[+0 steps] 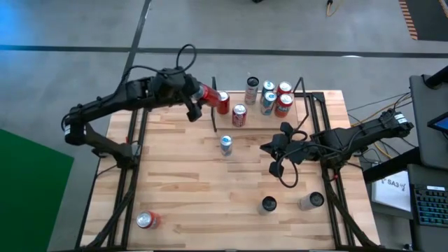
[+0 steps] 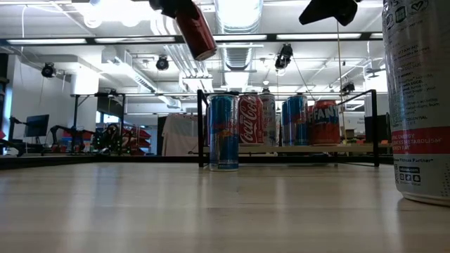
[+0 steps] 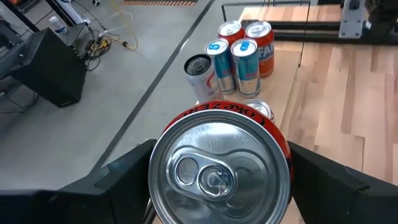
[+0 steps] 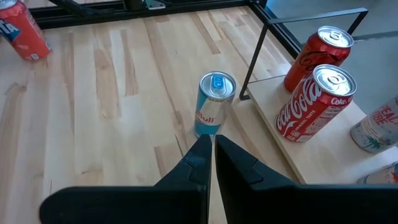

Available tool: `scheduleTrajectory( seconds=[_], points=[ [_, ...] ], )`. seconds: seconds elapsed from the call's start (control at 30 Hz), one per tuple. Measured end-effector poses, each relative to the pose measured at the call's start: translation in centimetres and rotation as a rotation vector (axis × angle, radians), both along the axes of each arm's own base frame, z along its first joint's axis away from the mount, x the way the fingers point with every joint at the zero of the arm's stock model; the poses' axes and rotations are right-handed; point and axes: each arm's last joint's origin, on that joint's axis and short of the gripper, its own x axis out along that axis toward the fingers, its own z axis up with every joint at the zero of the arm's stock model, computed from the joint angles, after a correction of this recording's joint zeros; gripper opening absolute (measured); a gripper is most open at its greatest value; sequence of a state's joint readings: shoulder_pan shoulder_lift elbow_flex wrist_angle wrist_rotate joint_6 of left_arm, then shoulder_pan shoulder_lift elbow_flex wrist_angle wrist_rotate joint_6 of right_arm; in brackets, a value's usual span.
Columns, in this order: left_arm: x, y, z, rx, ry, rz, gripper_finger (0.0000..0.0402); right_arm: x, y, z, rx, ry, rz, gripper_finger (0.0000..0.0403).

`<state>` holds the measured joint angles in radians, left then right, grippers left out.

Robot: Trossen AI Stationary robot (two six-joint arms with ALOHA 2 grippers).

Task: Place canned beverage on shelf
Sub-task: Put the red and black soda can on the shelf

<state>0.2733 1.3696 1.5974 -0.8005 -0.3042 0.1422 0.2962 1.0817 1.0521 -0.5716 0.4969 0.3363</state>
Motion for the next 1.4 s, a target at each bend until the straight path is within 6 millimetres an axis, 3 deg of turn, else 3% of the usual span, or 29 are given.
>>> scheduleTrajectory(
  seconds=[1.07,1.4],
  points=[
    [7.0,1.5,-3.3,-0.112,0.205,0.021,0.0298,-0.1,0.0,-0.6,-0.001,0.017,0.000,0.0012],
    [8.0,1.7,-3.3,-0.112,0.250,0.011,0.0298,-0.1,0.0,-0.8,-0.003,0.025,0.000,0.0012]
  ],
)
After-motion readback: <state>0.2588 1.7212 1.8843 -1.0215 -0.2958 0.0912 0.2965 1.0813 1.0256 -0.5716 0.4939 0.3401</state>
